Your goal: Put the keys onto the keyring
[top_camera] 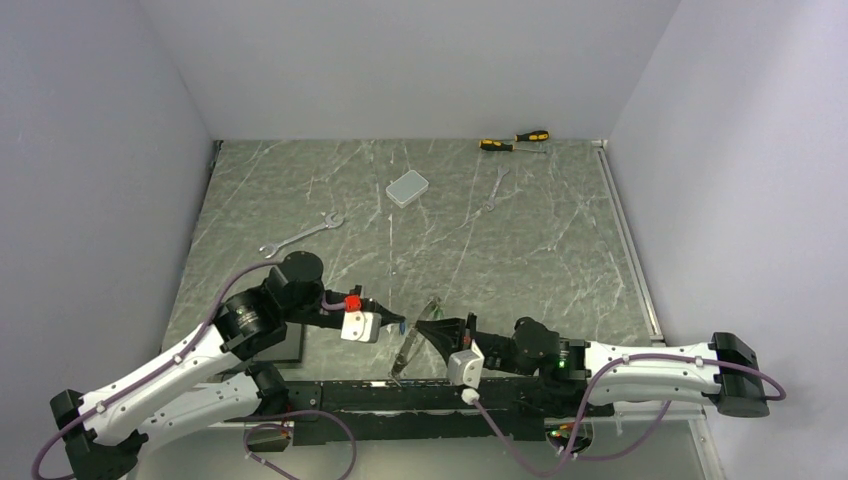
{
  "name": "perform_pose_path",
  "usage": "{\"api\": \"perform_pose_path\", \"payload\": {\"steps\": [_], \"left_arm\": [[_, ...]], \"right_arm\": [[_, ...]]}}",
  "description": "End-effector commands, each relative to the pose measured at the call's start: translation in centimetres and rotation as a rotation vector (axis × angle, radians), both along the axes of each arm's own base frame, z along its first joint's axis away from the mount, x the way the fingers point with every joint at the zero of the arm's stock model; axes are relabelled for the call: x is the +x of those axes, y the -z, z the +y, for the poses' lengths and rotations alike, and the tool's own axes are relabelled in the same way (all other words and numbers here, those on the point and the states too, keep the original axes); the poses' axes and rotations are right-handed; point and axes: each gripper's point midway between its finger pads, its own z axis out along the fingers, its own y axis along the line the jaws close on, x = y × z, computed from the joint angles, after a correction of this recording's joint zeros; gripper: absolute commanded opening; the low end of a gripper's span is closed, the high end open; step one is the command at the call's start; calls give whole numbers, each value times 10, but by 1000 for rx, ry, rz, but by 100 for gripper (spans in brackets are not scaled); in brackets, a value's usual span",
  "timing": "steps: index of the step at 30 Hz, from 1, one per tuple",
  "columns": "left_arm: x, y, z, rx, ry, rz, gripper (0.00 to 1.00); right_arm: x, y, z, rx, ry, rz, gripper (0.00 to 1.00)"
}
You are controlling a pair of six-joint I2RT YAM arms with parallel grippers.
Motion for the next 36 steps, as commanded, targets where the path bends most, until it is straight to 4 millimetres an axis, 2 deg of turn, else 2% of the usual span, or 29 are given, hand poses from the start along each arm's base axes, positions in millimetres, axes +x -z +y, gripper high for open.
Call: {"api": "perform_pose_path", "payload": {"steps": [1, 10, 17, 27, 36], "left_arm": [[-7, -5, -3, -33, 64, -51, 0], [-8, -8, -3, -72, 64, -76, 0], [-11, -10, -3, -87, 82, -76, 0], [-18, -6, -4, -86, 122, -69, 0], [-18, -3, -6, -80, 137, -68, 0]], "right_arm": [[-9, -33, 4, 100, -57, 48, 0], [-18, -42, 5, 136, -134, 108, 0], [-15, -42, 9, 140, -145, 122, 0], [-9, -48, 6, 170, -155, 138, 0], [-13, -48, 8, 167, -184, 155, 0]]}}
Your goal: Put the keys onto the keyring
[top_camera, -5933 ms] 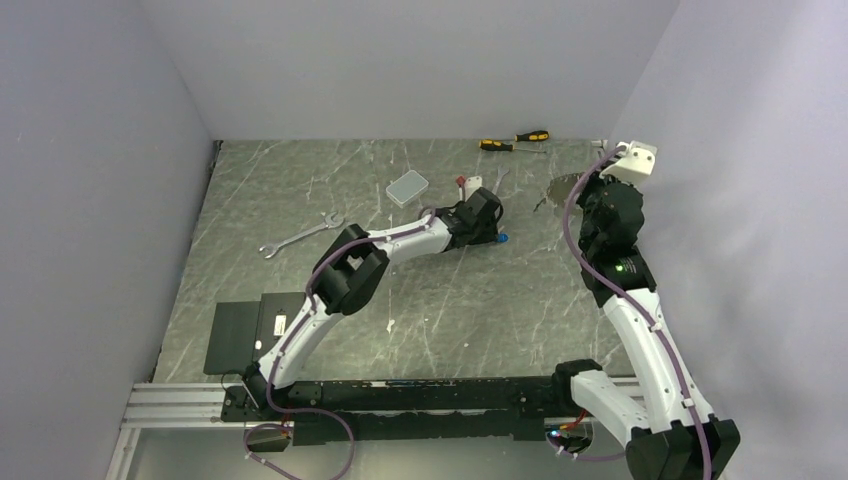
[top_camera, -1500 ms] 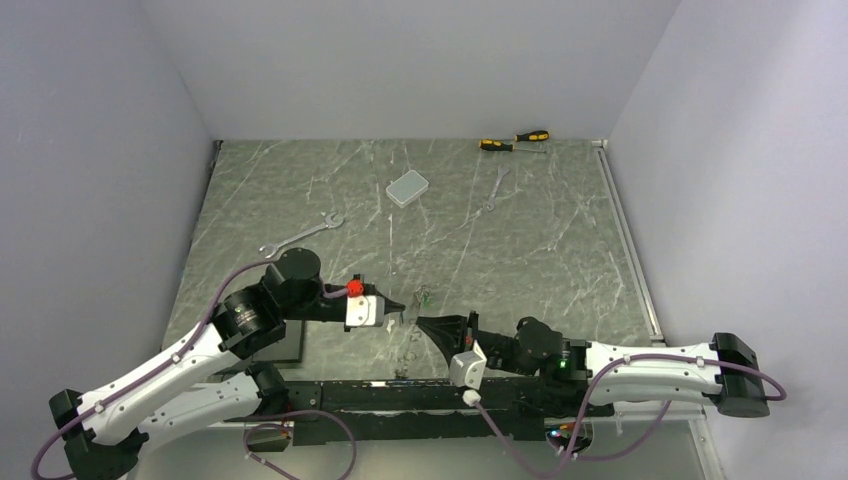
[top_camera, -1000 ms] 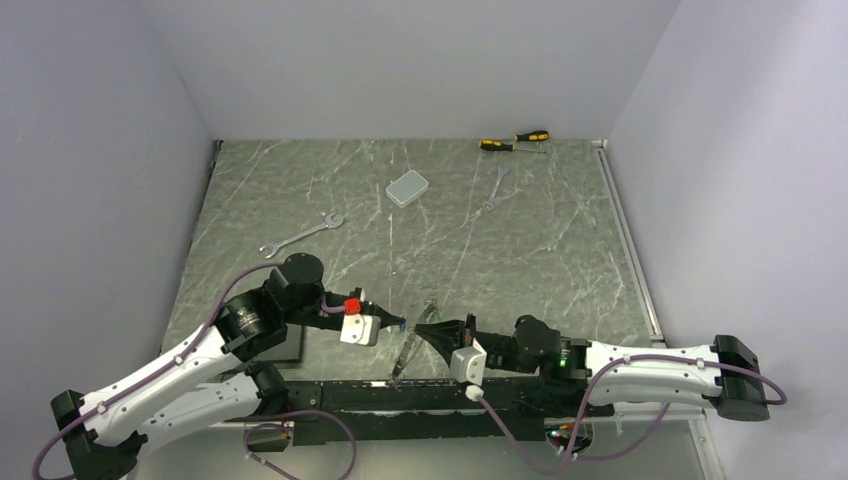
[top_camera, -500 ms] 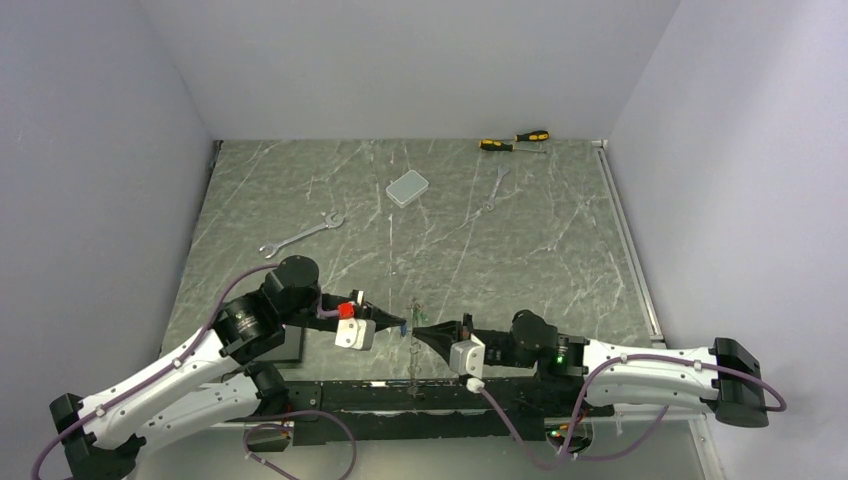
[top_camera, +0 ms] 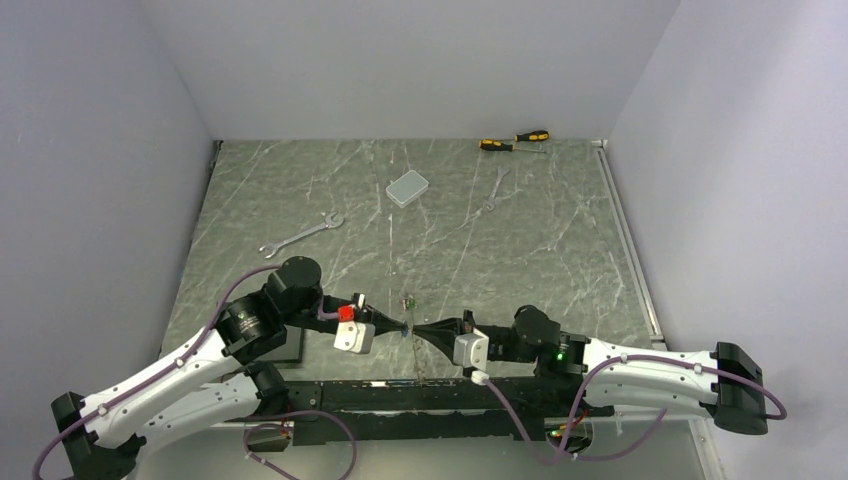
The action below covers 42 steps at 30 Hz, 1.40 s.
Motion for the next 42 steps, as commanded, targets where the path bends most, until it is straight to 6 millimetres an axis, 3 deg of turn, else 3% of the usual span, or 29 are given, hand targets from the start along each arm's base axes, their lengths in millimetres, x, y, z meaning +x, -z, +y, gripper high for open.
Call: {"api": "perform_pose_path", "payload": {"steps": [1, 42], "left_arm": [[-5, -6, -4, -33, 48, -30, 0], [-16, -3, -3, -47, 116, -55, 0]], "right_arm": [[-6, -53, 3, 150, -38, -29, 0], [-1, -51, 4, 163, -72, 30, 0]]}}
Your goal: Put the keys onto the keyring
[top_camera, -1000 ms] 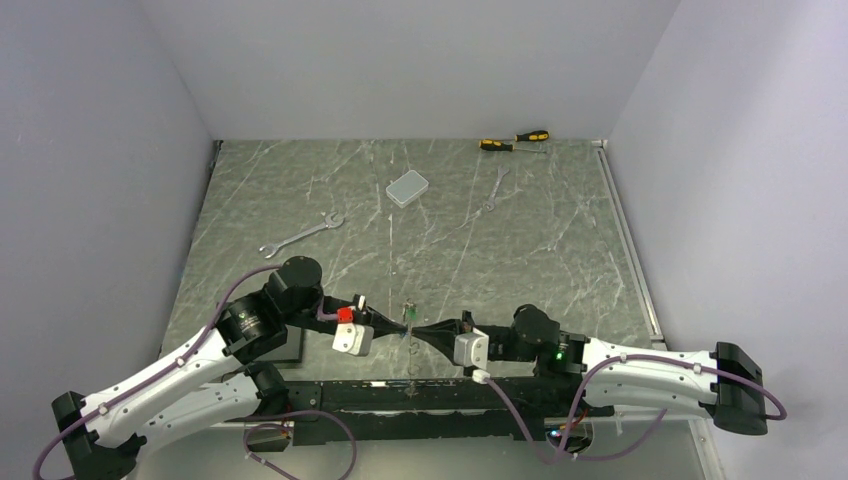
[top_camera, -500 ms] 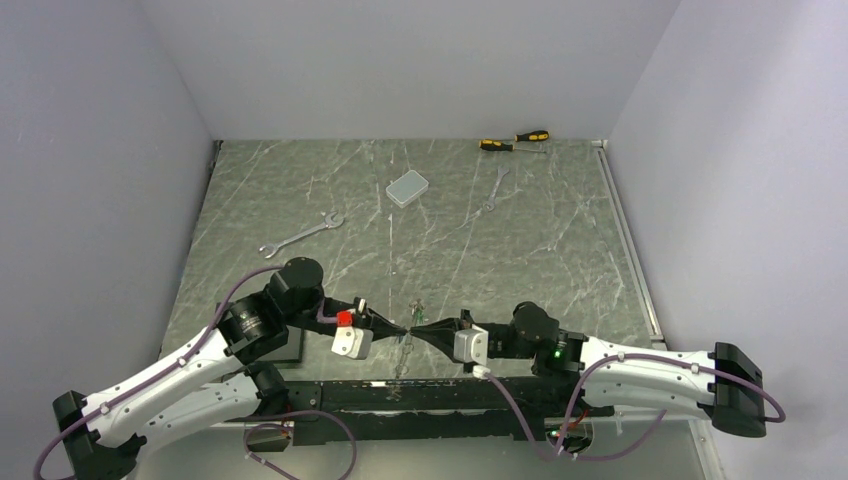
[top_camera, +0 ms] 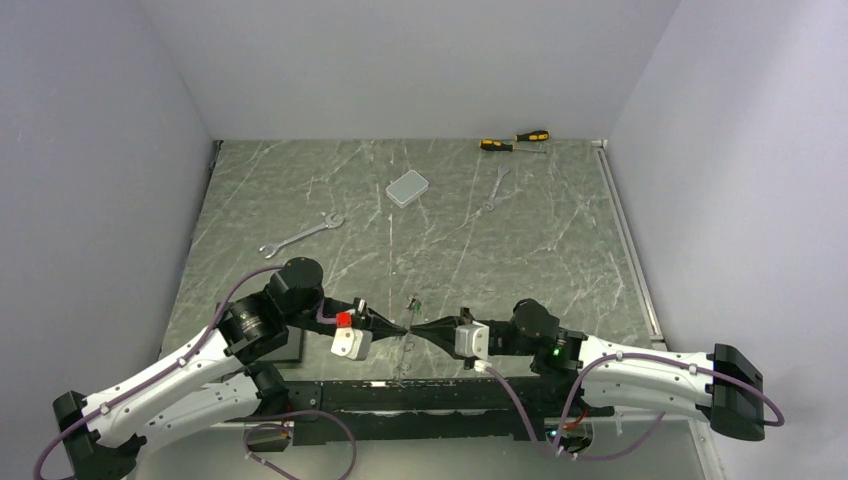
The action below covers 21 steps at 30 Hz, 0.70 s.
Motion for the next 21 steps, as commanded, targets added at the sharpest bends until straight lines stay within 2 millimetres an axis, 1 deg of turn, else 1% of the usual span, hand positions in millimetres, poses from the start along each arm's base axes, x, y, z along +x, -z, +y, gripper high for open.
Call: {"api": "perform_pose_path", "payload": {"steps": [1, 21], "left_arm": [[-7, -7, -1, -37, 46, -29, 0], [-6, -9, 0, -42, 32, -36, 0]], "right_arm": [[-1, -48, -1, 144, -12, -46, 0], [1, -51, -7, 156, 2, -49, 0]]}}
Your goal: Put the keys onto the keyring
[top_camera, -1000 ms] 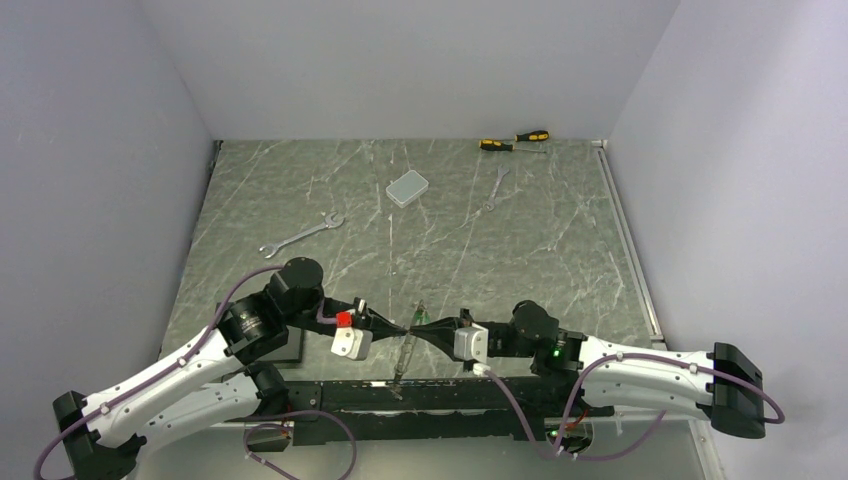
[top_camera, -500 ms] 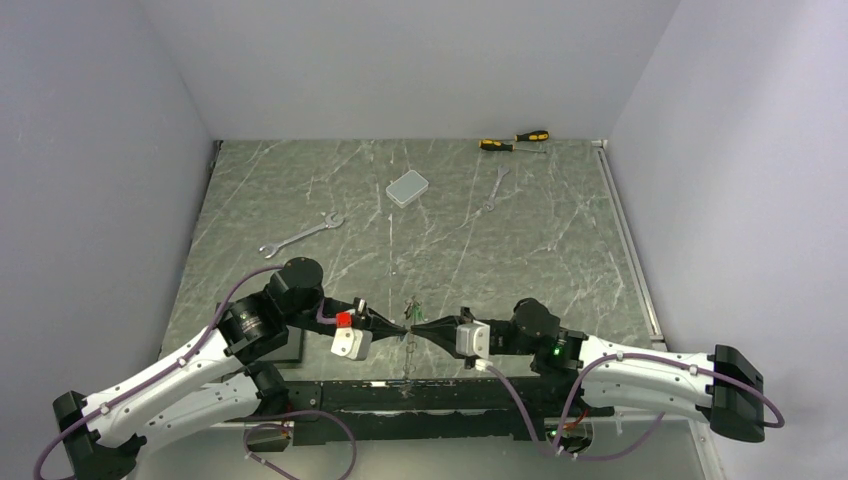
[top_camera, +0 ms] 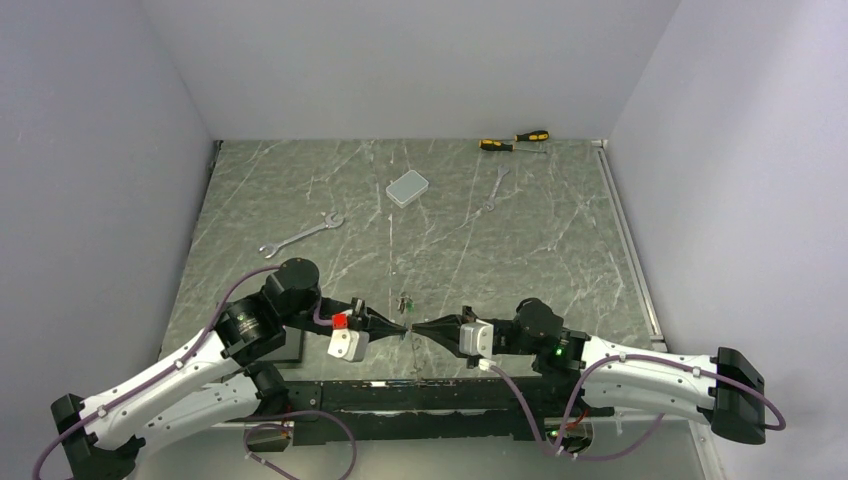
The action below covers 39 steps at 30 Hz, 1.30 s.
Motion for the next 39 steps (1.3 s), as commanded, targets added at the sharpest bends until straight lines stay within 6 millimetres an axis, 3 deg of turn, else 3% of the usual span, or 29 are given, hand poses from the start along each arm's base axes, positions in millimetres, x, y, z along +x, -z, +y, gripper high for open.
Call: {"api": "perform_pose_path", "payload": {"steps": [1, 39], "left_arm": [[-5, -2, 0, -16, 29, -16, 0], [2, -4, 3, -16, -23, -27, 0]], "right_arm": [[0, -44, -3, 135, 3, -53, 0], [-5, -68, -17, 238, 0, -78, 0]]}}
